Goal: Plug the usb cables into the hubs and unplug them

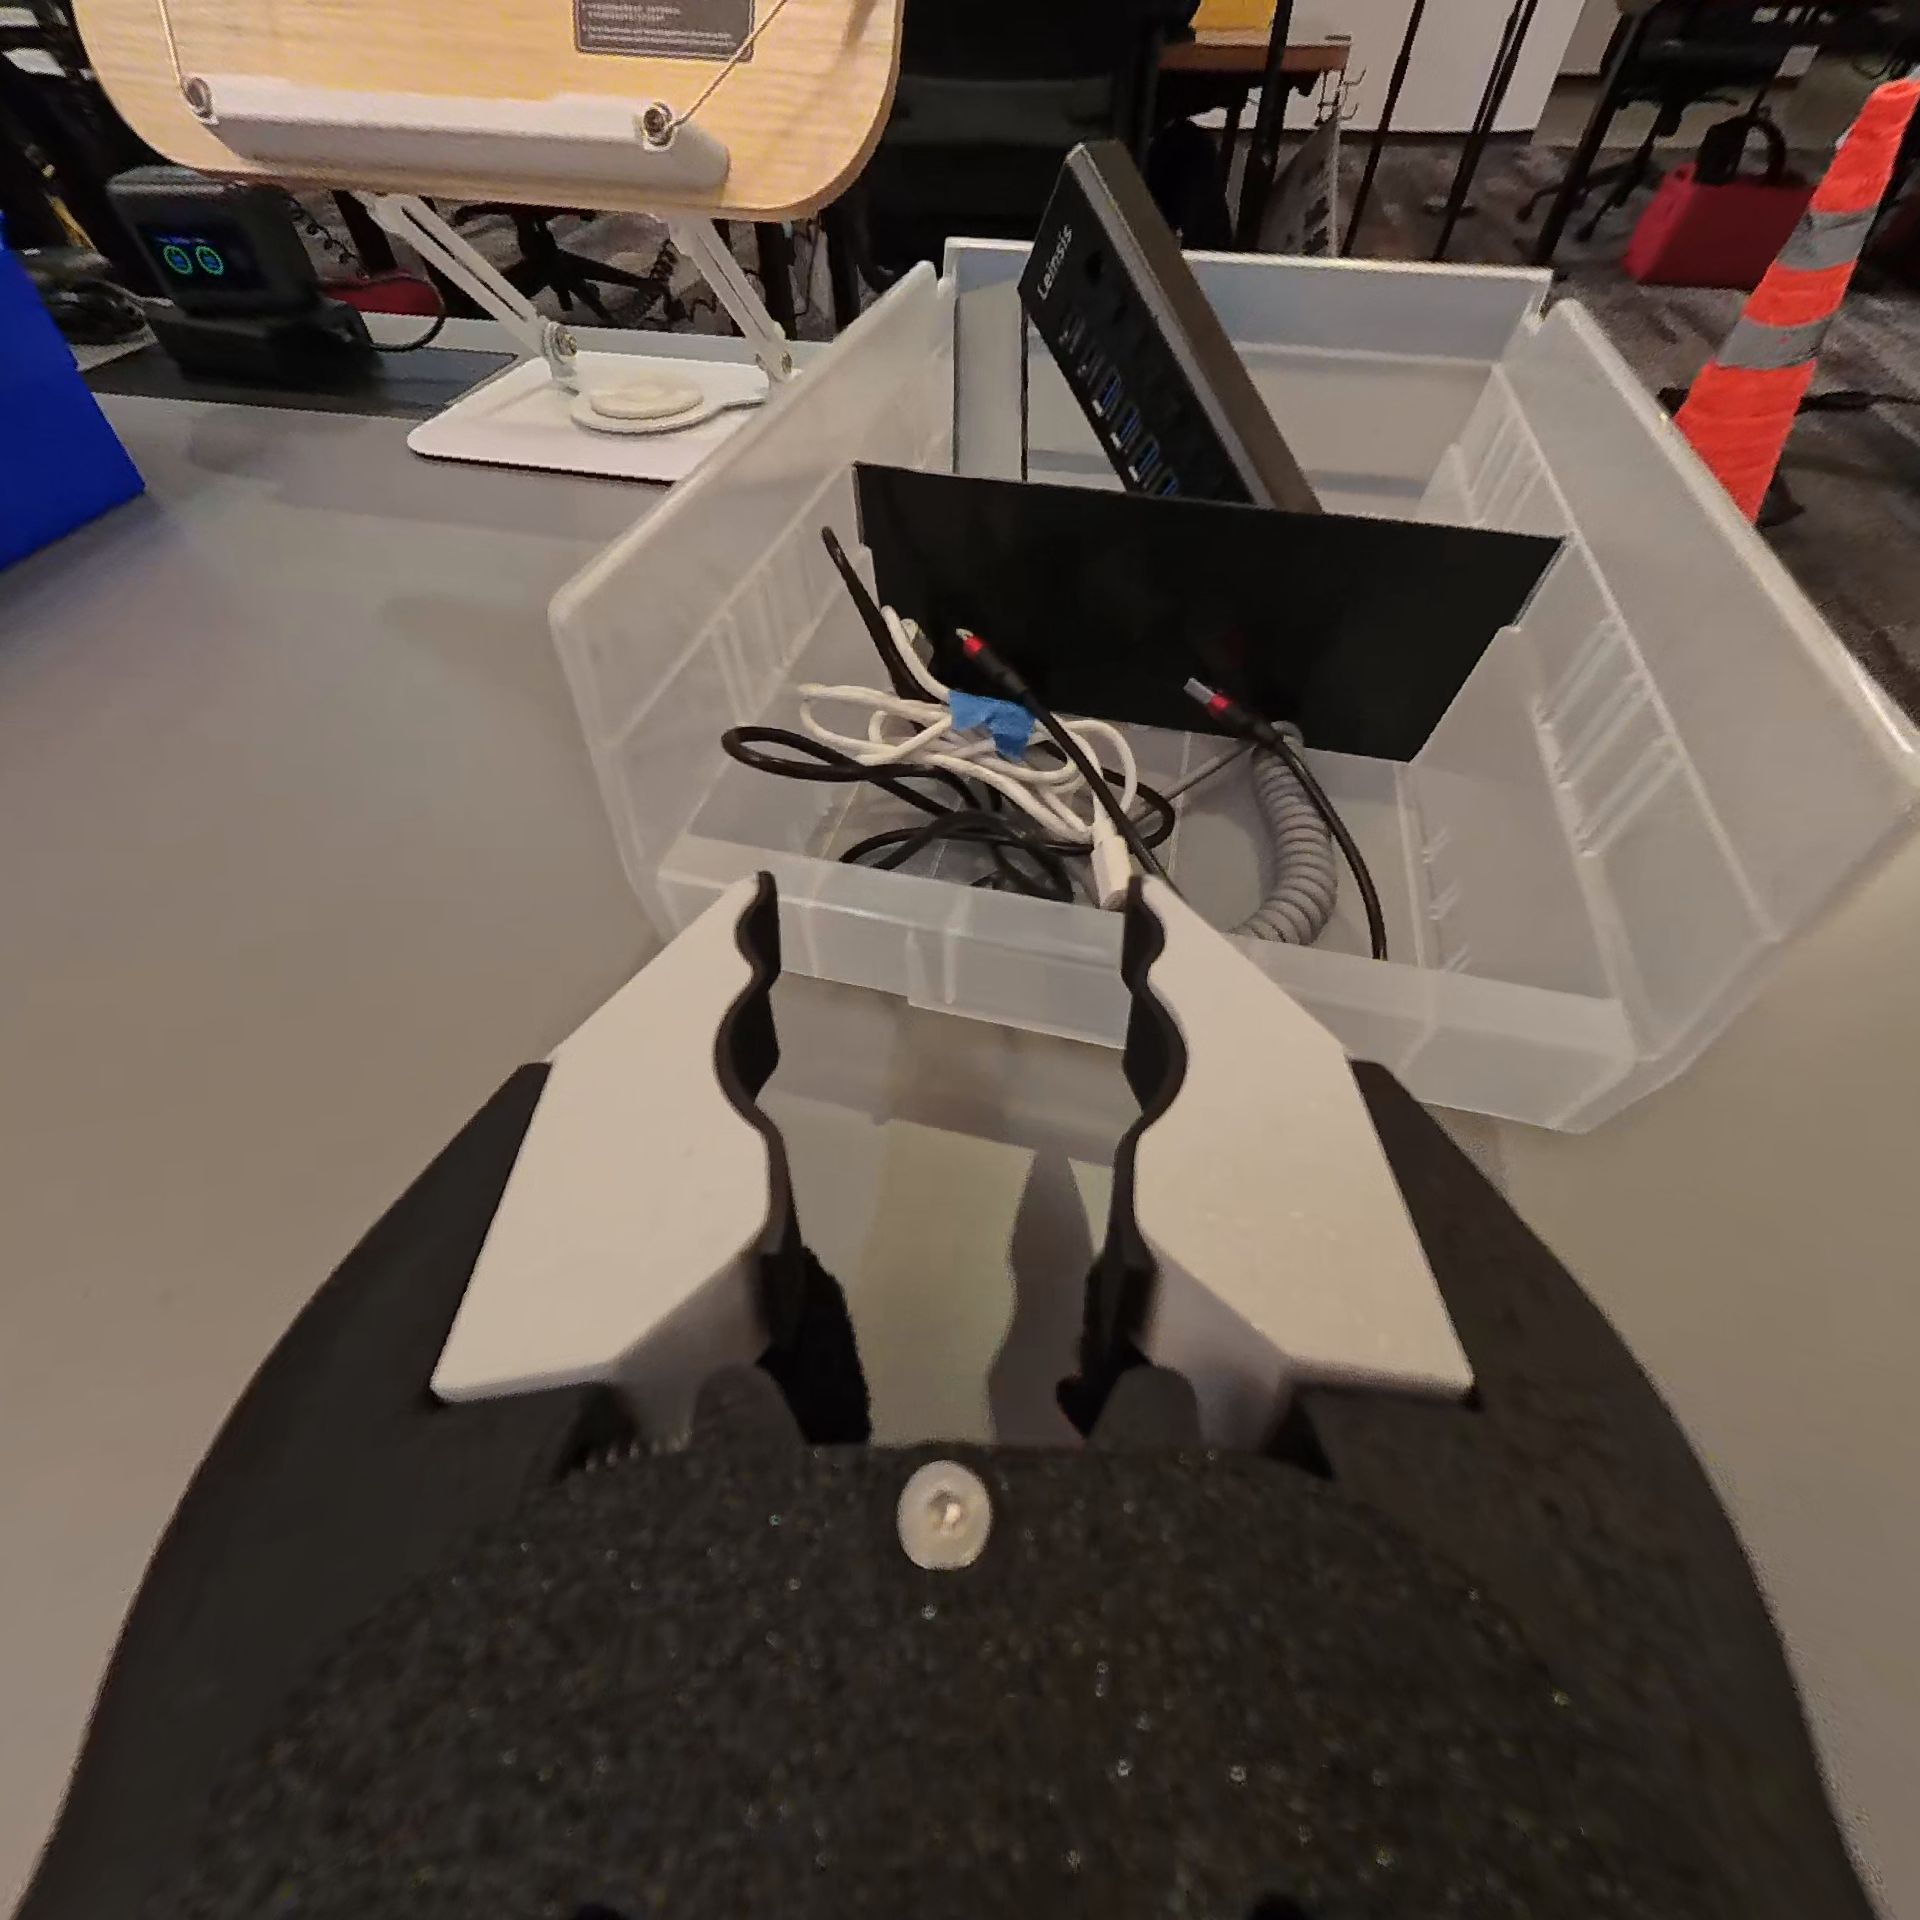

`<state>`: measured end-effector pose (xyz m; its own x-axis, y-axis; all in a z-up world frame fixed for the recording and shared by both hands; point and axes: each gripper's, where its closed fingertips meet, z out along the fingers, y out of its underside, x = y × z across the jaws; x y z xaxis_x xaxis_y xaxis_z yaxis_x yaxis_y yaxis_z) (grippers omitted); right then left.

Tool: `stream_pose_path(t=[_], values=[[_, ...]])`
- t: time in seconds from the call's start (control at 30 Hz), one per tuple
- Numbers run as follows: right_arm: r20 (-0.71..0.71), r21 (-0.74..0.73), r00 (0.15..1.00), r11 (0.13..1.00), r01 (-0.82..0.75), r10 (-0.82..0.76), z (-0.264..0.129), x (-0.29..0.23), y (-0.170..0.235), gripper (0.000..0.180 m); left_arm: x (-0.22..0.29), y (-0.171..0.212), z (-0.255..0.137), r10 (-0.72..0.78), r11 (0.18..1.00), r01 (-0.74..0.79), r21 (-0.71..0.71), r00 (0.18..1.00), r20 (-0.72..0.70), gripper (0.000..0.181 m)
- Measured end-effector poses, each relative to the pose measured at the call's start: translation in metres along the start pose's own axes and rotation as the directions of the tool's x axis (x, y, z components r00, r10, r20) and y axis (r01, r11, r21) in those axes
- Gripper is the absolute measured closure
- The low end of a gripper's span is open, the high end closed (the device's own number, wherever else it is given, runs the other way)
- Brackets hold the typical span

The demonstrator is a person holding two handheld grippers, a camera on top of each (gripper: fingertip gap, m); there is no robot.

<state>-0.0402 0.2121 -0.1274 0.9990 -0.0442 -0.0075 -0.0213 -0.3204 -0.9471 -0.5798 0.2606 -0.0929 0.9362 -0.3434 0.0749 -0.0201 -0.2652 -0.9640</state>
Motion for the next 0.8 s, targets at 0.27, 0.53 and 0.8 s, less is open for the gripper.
stream_pose_path(t=[0.27, 0.53, 0.8], values=[[0.000, 0.036, 1.000, 0.999, 0.022, -0.022, -0.003, -0.002, -0.012, 0.111, 0.003, 0.002, 0.004, 0.005, 1.000, -0.005, -0.001, 1.000, -0.016, 0.139], [0.137, 0.034, 0.987, 0.996, 0.084, -0.087, 0.027, -0.079, -0.022, 0.110, 0.045, -0.020, 0.009, 0.115, 0.988, -0.107, 0.109, 0.991, -0.071, 0.121], [0.181, -0.019, 0.978, 0.994, 0.104, -0.099, 0.057, -0.102, -0.029, 0.099, 0.127, -0.013, 0.008, 0.226, 0.968, -0.200, 0.152, 0.958, -0.175, 0.116]])
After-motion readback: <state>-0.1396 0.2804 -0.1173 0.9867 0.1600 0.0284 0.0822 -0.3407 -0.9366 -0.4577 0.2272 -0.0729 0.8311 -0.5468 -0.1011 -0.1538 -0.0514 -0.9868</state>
